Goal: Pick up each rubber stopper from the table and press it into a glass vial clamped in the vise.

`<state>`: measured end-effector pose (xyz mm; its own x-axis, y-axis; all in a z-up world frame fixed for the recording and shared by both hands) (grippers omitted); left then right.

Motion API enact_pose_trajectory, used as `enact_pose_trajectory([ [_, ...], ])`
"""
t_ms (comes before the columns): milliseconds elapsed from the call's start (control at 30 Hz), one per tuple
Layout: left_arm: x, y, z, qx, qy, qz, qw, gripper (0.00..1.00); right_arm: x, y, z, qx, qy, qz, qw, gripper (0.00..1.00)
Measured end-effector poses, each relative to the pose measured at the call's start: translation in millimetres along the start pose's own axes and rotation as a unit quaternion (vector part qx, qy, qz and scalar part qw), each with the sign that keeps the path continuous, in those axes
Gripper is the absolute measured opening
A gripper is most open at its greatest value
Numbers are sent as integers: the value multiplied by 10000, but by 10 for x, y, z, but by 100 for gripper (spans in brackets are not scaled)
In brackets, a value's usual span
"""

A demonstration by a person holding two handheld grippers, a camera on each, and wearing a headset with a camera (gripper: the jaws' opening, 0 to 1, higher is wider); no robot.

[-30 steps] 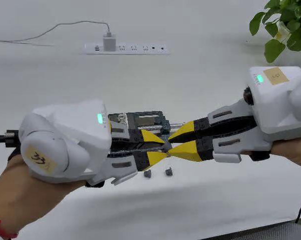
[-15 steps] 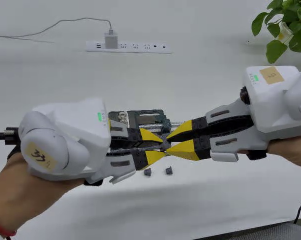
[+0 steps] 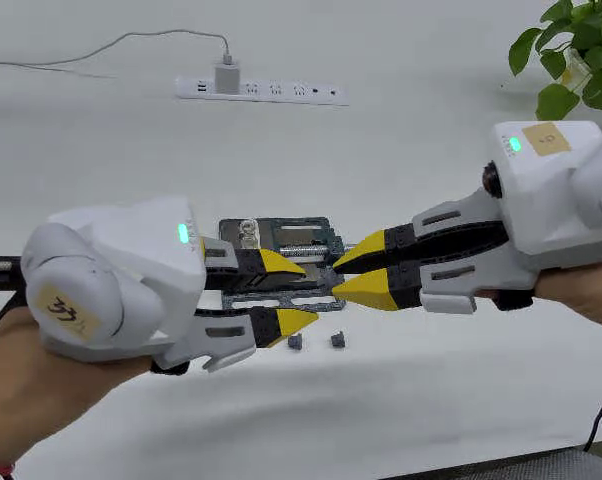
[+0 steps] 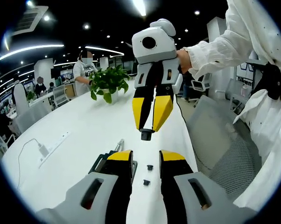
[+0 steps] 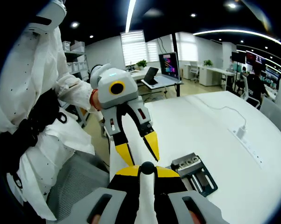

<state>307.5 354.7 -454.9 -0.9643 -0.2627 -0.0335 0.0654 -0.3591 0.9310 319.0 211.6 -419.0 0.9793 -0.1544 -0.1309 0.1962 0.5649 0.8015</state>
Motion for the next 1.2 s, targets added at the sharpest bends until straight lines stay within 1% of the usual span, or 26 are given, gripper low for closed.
enact_pose_trajectory([
  [167, -24, -58, 47, -14, 99, 62, 9999, 26, 57, 27, -12, -42, -68, -20, 10000, 6],
  [300, -41, -109, 106, -16, 191, 105, 9998, 29, 90, 77, -44, -57, -82, -7, 10000, 6],
  [467, -70, -189, 181, -43, 315, 152, 9994, 39, 146, 152, -84, -118, -114, 9, 9999, 6],
  [667, -118, -270, 280, -45, 448, 232, 9987, 46, 227, 247, -140, -198, -138, 40, 9997, 6],
  [900, -174, -381, 357, -30, 557, 331, 9979, 53, 366, 338, -252, -382, -156, 77, 9991, 6],
  [933, -182, -395, 369, -1, 565, 336, 9978, 54, 397, 357, -274, -413, -159, 80, 9990, 6],
  [1133, -223, -475, 396, 44, 609, 390, 9974, 60, 546, 431, -393, -580, -184, 84, 9981, 6],
  [1200, -239, -504, 403, 70, 621, 427, 9971, 61, 604, 449, -441, -675, -203, 104, 9975, 6],
])
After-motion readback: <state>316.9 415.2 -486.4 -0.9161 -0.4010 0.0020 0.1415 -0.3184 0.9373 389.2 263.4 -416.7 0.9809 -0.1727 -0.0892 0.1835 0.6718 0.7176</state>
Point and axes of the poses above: the centre of the closed fingertips' face, and the gripper's own axes: z roughly backward along the fingers, x roughly to its right, y roughly out of its top, the point moved 8 cm from there along z, roughly backward along the fingers
